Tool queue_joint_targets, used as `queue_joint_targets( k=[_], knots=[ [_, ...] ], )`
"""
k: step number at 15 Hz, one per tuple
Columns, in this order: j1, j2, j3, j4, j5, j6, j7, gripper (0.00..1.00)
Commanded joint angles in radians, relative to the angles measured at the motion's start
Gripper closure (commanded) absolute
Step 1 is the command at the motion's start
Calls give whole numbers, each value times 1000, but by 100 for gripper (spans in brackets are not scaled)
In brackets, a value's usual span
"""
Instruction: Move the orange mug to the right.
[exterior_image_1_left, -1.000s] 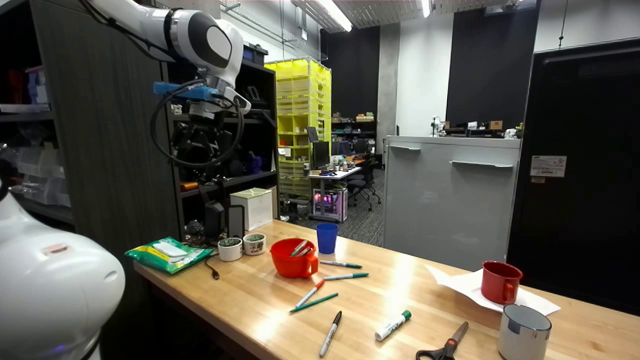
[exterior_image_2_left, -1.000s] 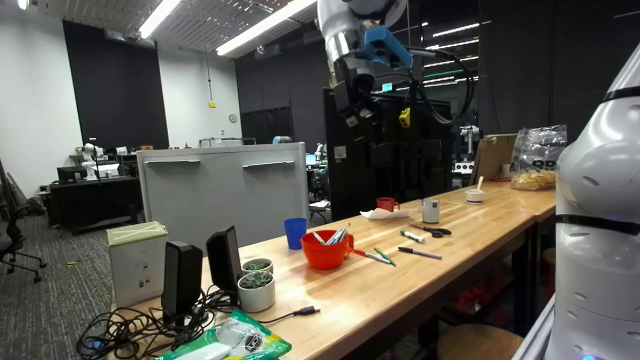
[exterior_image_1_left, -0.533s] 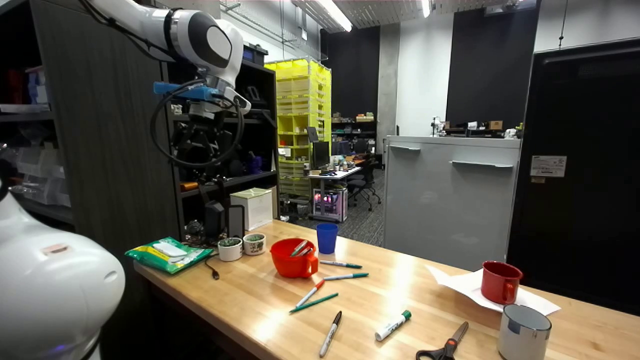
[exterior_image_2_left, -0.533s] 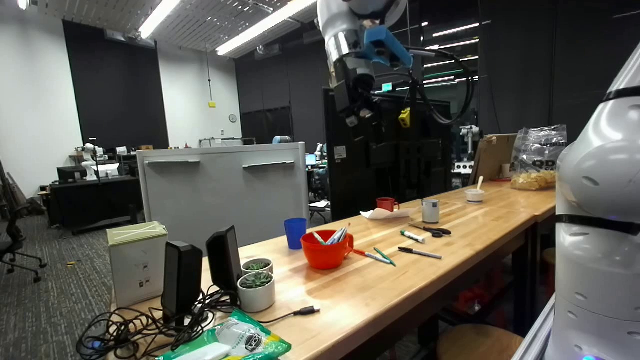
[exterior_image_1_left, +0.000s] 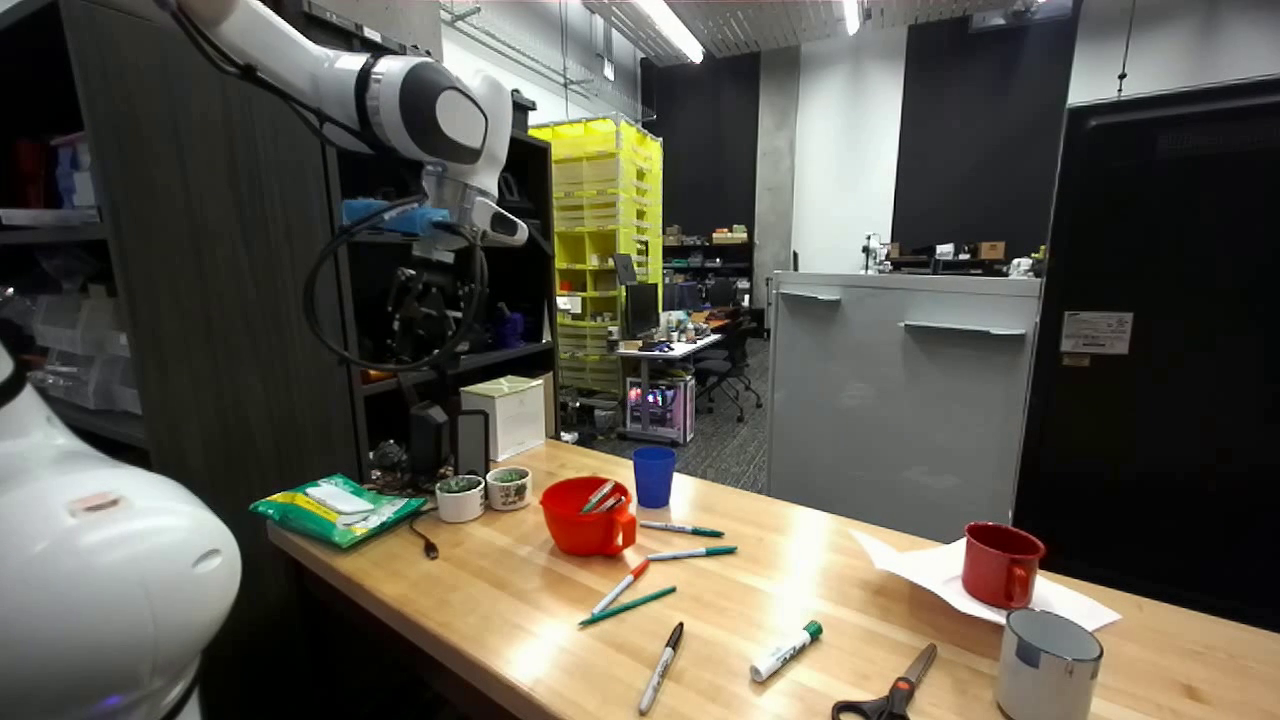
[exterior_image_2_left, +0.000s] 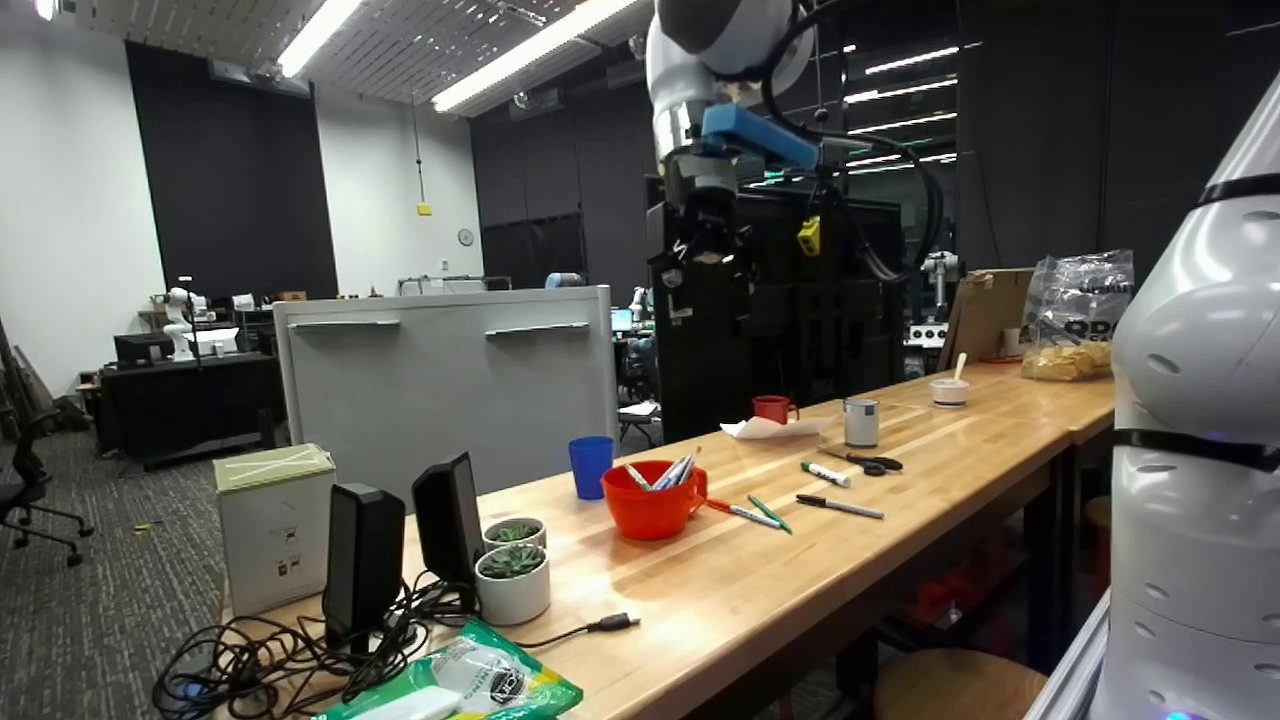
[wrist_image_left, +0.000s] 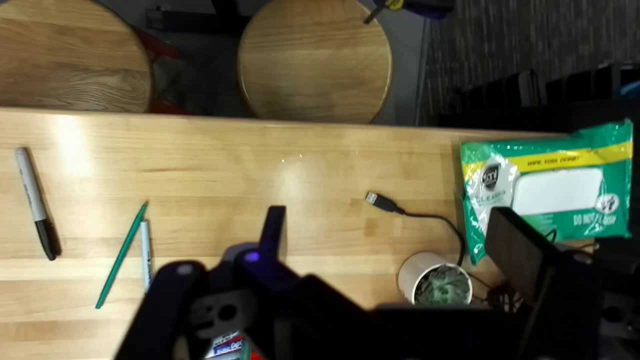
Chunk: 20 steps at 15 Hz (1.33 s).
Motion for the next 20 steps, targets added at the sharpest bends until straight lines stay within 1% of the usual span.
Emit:
queue_joint_targets(
  k=[1, 5, 9, 11, 13, 15, 16, 18, 20],
  knots=[
    [-40, 9, 15, -63, 40, 168, 121, 0],
    [-72, 52, 40, -138, 7, 419, 275, 0],
    [-107, 118, 75, -205, -42, 678, 456, 0],
    [-129, 155, 89, -237, -96, 804, 562, 0],
    [-157, 191, 104, -267, -184, 908, 696, 0],
    [-192, 220, 117, -289, -304, 978, 855, 0],
    [-238, 232, 147, -300, -366, 1007, 936, 0],
    [-325, 245, 197, -313, -494, 1025, 1096, 0],
    [-407, 252, 250, -311, -614, 999, 1253, 0]
  ],
)
